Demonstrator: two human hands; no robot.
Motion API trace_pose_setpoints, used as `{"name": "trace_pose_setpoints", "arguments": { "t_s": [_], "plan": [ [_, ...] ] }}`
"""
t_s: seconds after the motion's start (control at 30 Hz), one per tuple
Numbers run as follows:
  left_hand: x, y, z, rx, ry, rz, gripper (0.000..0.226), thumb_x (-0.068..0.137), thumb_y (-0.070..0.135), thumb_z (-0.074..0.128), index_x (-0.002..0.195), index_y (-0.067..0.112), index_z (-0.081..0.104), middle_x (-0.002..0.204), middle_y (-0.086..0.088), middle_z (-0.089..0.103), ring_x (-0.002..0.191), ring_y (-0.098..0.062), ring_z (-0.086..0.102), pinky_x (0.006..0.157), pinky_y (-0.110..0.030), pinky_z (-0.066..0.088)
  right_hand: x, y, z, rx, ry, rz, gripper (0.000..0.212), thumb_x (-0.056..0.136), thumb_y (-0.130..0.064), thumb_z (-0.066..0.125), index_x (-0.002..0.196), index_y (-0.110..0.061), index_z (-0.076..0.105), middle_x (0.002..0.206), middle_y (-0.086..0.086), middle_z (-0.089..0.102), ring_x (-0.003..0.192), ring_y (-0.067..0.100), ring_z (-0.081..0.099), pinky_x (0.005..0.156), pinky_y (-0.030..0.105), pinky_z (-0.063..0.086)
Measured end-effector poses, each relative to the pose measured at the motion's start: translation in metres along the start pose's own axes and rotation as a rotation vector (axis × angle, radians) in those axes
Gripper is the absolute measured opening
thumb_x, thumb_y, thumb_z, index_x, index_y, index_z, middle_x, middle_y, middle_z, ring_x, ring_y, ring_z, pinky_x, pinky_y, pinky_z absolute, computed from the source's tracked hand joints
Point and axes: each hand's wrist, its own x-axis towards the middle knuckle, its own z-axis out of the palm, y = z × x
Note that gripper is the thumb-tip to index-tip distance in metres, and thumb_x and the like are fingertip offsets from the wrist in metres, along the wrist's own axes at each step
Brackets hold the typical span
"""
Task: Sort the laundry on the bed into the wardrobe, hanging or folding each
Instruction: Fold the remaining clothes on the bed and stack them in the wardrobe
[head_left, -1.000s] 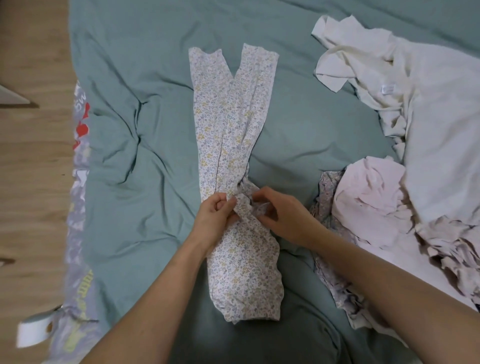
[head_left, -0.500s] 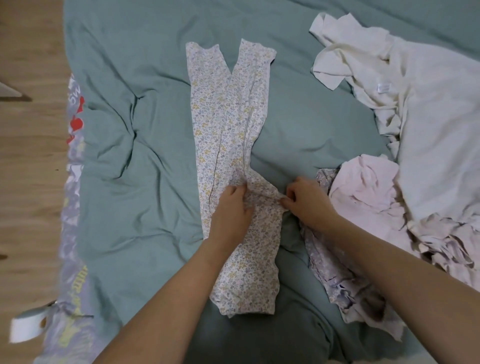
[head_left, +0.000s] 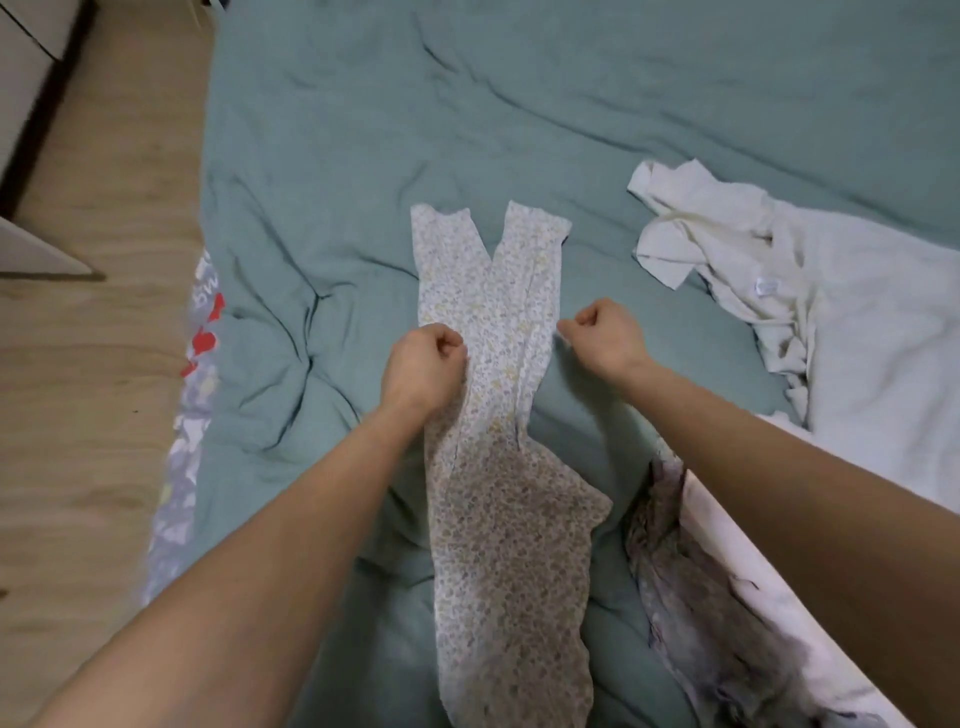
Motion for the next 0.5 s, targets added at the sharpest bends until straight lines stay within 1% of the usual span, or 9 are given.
{"name": "trace_pose_setpoints", "arguments": {
  "t_s": [0.03,0.07,0.13,0.2,0.23,0.3,0.37,0.43,0.5],
  "plan": [
    [0.006,0.003,0.001,-0.030,0.003,-0.001,0.008,0.089,0.017,0.062,0.090,0.015,0.069,0.084,-0.003,0.068,0.083,-0.019,0.064,0.081,-0.028,0.051,0.013,-0.004,0.003,0.028,0.003,0.043,0.023,0.088,-0.026,0.060,0.077,-0.008,0.052,0.077,0.010,0.051,0.077,0.024,0.048,0.067,0.033,0.034],
    [0.012,0.006,0.003,-0.061,0.004,-0.006,0.009,0.090,0.016,0.061,0.092,0.012,0.069,0.086,-0.005,0.070,0.081,-0.017,0.062,0.079,-0.024,0.049,0.025,-0.008,0.006,0.064,0.016,0.079,0.024,0.087,-0.028,0.062,0.084,-0.005,0.054,0.082,0.012,0.053,0.080,0.024,0.049,0.068,0.032,0.034],
    [0.026,0.008,0.008,-0.100,0.007,-0.011,0.014,0.090,0.016,0.061,0.097,0.009,0.070,0.090,-0.006,0.071,0.080,-0.013,0.060,0.076,-0.020,0.045,0.048,-0.014,0.012,0.147,0.049,0.128,0.037,0.088,-0.030,0.063,0.107,0.000,0.053,0.100,0.015,0.055,0.093,0.025,0.052,0.076,0.030,0.037],
    [0.039,0.011,0.013,-0.130,0.015,-0.012,0.017,0.090,0.018,0.061,0.100,0.008,0.070,0.085,-0.003,0.070,0.078,-0.012,0.059,0.076,-0.020,0.045,0.065,-0.023,0.020,0.251,0.072,0.157,0.051,0.087,-0.028,0.067,0.122,0.002,0.046,0.116,0.014,0.053,0.107,0.027,0.052,0.086,0.030,0.039],
    [0.045,0.013,0.015,-0.153,0.014,-0.016,0.019,0.089,0.020,0.062,0.103,0.008,0.070,0.079,0.000,0.067,0.076,-0.011,0.058,0.077,-0.020,0.046,0.072,-0.027,0.022,0.332,0.079,0.169,0.054,0.086,-0.026,0.069,0.125,0.003,0.045,0.117,0.011,0.053,0.106,0.025,0.052,0.086,0.030,0.040],
    [0.053,0.017,0.019,-0.219,-0.051,-0.042,0.028,0.088,0.025,0.067,0.111,0.010,0.066,0.074,0.006,0.061,0.075,-0.010,0.058,0.077,-0.020,0.045,0.085,-0.036,0.023,0.540,0.055,0.211,0.051,0.084,-0.017,0.072,0.123,0.005,0.048,0.112,0.009,0.057,0.094,0.022,0.055,0.077,0.029,0.047],
    [0.055,0.020,0.022,-0.316,-0.184,-0.114,0.044,0.085,0.035,0.070,0.122,0.013,0.060,0.090,0.002,0.065,0.089,-0.013,0.063,0.082,-0.022,0.045,0.094,-0.044,0.022,0.673,0.006,0.212,0.036,0.085,-0.011,0.070,0.116,0.004,0.058,0.106,0.016,0.066,0.083,0.025,0.064,0.070,0.033,0.054],
    [0.059,0.022,0.024,-0.468,-0.264,-0.211,0.055,0.081,0.050,0.070,0.122,0.014,0.059,0.112,0.000,0.067,0.101,-0.016,0.064,0.090,-0.029,0.050,0.098,-0.057,0.019,0.631,-0.047,0.121,0.023,0.089,-0.012,0.065,0.109,-0.001,0.065,0.101,0.017,0.070,0.086,0.031,0.068,0.079,0.043,0.056],
    [0.069,0.026,0.021,-0.671,-0.219,-0.303,0.054,0.082,0.060,0.062,0.113,0.015,0.066,0.108,-0.001,0.070,0.097,-0.016,0.066,0.085,-0.030,0.053,0.098,-0.074,0.019,0.682,-0.137,0.023,0.022,0.093,-0.012,0.059,0.110,0.000,0.066,0.102,0.019,0.070,0.088,0.031,0.067,0.087,0.046,0.052]
  ]
}}
